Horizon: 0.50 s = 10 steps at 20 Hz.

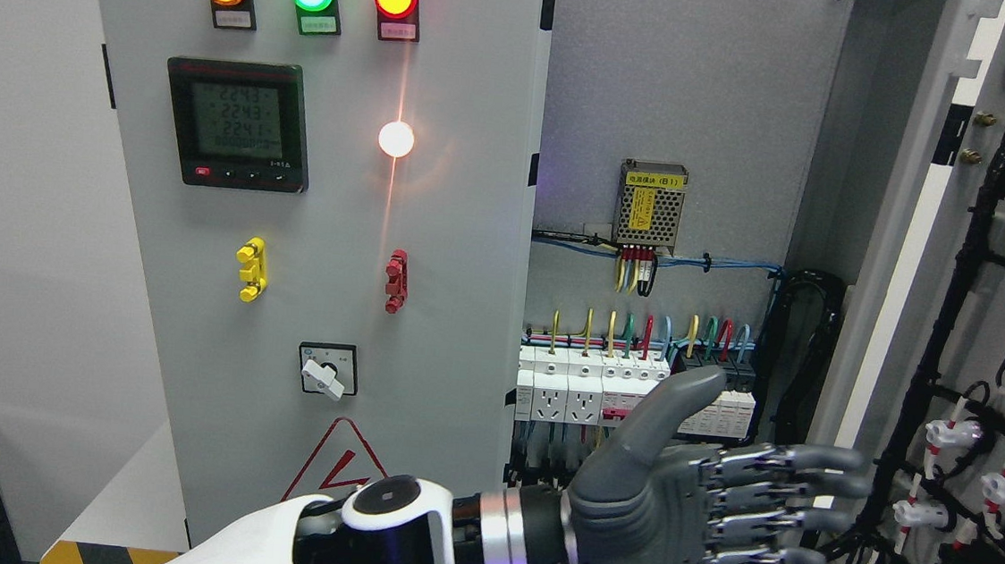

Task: Open door with both hands
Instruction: 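Withdraw the left hand from the door and lower it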

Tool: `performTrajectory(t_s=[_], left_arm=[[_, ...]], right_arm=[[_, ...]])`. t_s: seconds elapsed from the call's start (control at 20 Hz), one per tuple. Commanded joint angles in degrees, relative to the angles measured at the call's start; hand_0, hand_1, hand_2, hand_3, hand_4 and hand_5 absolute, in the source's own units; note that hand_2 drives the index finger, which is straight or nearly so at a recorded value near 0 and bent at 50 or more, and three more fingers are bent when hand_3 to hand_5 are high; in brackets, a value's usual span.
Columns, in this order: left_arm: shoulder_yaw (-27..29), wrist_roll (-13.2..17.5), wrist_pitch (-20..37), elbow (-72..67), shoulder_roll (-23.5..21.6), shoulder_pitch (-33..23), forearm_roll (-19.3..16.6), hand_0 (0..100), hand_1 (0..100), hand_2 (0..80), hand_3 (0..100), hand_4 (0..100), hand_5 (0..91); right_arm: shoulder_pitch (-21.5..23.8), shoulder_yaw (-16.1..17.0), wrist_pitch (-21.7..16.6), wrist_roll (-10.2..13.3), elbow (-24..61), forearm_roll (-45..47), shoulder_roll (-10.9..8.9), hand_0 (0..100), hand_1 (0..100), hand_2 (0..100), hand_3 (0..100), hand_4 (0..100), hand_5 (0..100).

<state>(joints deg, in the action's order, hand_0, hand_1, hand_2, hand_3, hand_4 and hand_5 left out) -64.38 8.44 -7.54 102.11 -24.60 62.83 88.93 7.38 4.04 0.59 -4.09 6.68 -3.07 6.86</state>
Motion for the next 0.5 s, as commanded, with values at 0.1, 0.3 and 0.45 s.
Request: performTrajectory(t_s=[0.1, 0.3, 0.45], left_arm=[[0.31, 0.00, 0.24, 4.33, -17.40, -14.21, -0.51, 0, 0, 0.0, 0, 0, 0.0], [0.83, 0.00, 1.03, 3.98, -19.60, -25.70, -13.75, 0, 0, 0.0, 0, 0, 0.0], [3.72, 0.00, 1.21, 1.70, -19.34, -34.85, -20.80, 0, 0, 0.0, 0, 0, 0.0]], right_arm=[[0.00, 0.01, 0.02, 0.05, 0.00, 0.00, 0.00, 0, 0, 0, 0, 0, 0], [0.00, 0.01, 0.02, 0.05, 0.00, 0.00, 0.00, 0, 0, 0, 0, 0, 0], [0.00, 0.01, 0.02, 0.05, 0.00, 0.00, 0.00, 0, 0, 0, 0, 0, 0]])
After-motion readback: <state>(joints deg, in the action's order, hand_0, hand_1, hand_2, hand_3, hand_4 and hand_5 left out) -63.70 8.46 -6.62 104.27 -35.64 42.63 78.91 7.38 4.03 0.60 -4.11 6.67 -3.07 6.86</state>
